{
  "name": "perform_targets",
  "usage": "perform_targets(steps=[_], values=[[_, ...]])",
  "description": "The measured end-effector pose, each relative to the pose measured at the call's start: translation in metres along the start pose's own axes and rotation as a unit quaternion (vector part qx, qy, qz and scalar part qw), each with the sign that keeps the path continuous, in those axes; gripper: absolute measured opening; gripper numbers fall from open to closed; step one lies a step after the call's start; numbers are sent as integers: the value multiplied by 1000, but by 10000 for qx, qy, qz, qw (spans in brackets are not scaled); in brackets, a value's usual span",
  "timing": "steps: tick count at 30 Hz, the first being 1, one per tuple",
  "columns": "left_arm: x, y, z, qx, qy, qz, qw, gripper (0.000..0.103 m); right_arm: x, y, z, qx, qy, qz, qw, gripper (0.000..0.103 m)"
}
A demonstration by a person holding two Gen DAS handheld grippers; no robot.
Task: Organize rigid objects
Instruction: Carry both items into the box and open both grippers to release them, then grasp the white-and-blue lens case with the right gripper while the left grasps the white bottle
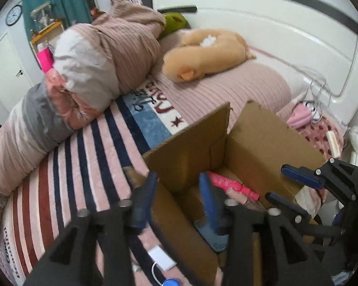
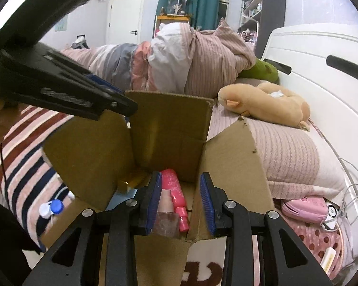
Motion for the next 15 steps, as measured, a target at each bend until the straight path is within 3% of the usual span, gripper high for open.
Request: perform_targets(steps=[7,13,15], values=[[28,60,-68,-221,-627,-482,9966,59,-25,30,-33,-435,-512,147,9976,29],[83,118,-85,-626,-651,-881,9920,64,-42,99,-51,-1568,-722,113,9849,29],[107,135,-80,-602,-600,-1016,9912,74,-38,127,-48,-2000,-581,72,9781,32]])
Point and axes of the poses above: each gripper's, at about its wrist camera, not at the fingertips, and z roughly the way its jaws point, y to its left, x to its underside, the point moved 1 cm from there along z, roughly the way its jaws point, and after that the axes turned 14 degrees about -y, right-handed, at the moved point
